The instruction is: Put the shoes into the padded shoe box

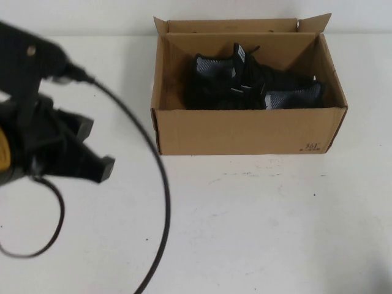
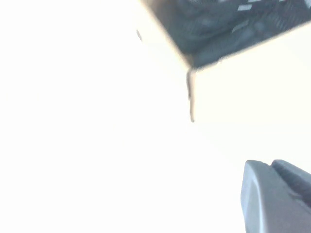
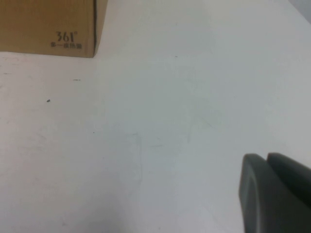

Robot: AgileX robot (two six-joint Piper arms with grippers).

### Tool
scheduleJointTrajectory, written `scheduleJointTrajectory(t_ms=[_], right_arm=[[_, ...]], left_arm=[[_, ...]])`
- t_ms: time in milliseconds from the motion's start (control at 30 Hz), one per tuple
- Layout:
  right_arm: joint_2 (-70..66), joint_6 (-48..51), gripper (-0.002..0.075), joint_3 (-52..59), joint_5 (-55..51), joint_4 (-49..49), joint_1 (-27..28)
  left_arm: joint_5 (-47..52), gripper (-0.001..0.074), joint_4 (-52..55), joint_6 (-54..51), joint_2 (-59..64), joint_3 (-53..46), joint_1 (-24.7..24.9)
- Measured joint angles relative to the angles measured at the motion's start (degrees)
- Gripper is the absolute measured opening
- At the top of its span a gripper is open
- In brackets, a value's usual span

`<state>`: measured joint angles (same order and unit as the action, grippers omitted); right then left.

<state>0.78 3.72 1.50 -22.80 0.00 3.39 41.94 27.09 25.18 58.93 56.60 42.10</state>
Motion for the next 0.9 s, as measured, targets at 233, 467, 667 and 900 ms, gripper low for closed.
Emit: scheduleJointTrajectory(t_ms=[233, 467, 667, 900], right_arm=[[0.0, 0.0, -0.0008, 0.0, 0.0, 0.0, 0.0], [0.0, 0.0, -0.0008, 0.0, 0.0, 0.0, 0.0], [0.0, 0.0, -0.0008, 0.0, 0.0, 0.0, 0.0], [0.0, 0.0, -0.0008, 0.0, 0.0, 0.0, 0.0]], left_arm=[[1.4, -0.0002, 1.2, 0.6, -1.5, -3.9, 0.0], [0.5, -0.0002, 2.3, 1.1, -2.2, -5.2, 0.0], [-19.5, -0.0002, -2.9, -3.0, -11.6, -17.0, -4.0], [-53.4, -0.0002, -19.3, -23.5, -27.3, -37.9, -18.4]])
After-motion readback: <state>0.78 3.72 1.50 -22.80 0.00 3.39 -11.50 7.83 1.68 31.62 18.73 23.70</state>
